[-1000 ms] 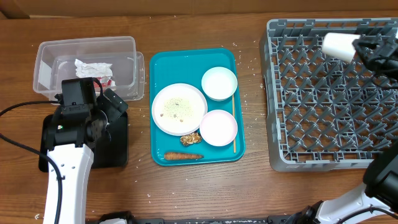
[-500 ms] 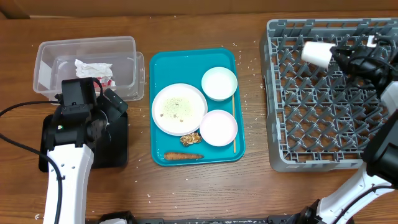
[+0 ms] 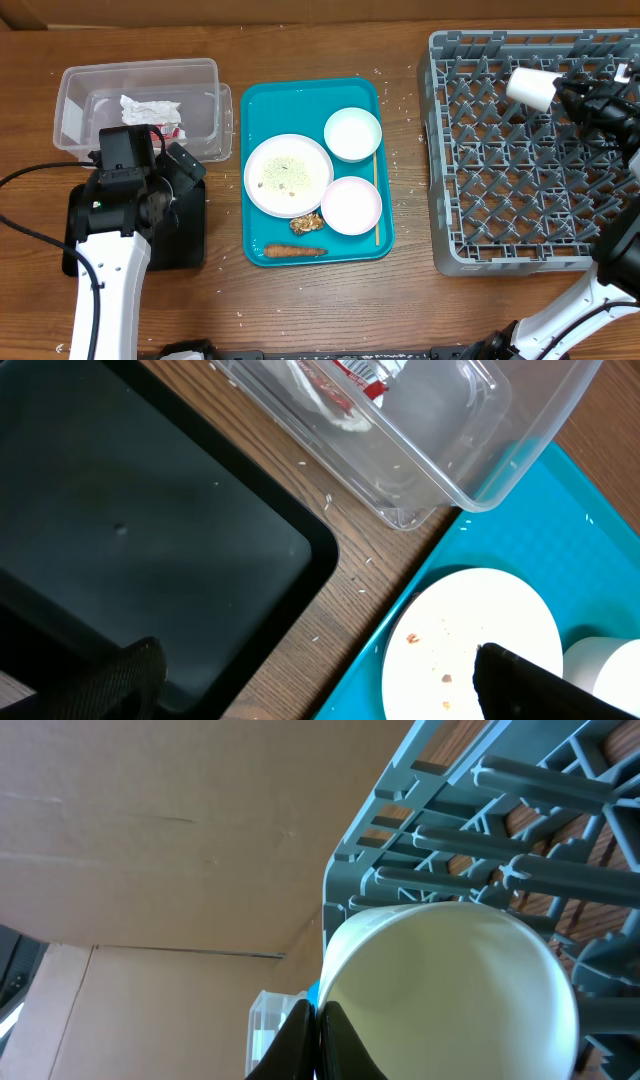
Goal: Sort waste into correct bins and load items into the dishwasher
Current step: 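Lift the white cup with the right gripper toward the dish rack, then lower the white cup upside down into the rack's back area and release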
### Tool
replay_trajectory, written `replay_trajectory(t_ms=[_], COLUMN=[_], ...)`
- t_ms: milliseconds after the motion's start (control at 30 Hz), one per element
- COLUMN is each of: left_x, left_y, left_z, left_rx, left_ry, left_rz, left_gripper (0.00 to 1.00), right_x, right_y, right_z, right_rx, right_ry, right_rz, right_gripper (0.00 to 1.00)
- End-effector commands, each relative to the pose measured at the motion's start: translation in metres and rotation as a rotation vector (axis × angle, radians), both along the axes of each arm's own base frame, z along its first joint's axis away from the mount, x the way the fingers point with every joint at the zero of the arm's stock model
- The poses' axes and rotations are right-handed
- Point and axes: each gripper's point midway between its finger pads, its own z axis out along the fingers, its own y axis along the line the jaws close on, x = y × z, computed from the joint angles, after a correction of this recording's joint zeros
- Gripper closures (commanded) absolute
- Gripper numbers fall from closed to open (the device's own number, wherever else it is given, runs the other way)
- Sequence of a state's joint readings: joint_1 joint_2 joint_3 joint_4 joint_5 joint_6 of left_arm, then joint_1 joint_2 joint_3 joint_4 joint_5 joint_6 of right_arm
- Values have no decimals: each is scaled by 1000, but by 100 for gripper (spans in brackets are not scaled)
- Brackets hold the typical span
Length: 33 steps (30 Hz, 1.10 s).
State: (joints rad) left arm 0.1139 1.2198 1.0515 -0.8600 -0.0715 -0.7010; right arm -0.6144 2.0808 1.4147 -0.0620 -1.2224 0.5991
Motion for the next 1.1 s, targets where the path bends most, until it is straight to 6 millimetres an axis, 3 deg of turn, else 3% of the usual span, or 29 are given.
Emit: replay_trajectory(t_ms=[0,200,400,533,1067], left_x=[2,2,2,2,2], left_y=[1,1,1,1,1], left_z=[5,5,5,5,5], left_rx=[-3,-2,-3,-3,-3], left_ry=[-16,-16,-16,-16,-16], left_rz=[8,8,8,8,8], left_gripper=[0,0,0,0,0], right_x=[1,1,10,12,4], right_y=[1,9,22,16,-17], right_z=[-2,11,3,-11,-11], right_rx=[-2,36,27,18,-2], right_ry=[-5,-40,0,70,60], right_rz=[6,51,42,-19,-89], right_gripper=[96,96,96,96,96])
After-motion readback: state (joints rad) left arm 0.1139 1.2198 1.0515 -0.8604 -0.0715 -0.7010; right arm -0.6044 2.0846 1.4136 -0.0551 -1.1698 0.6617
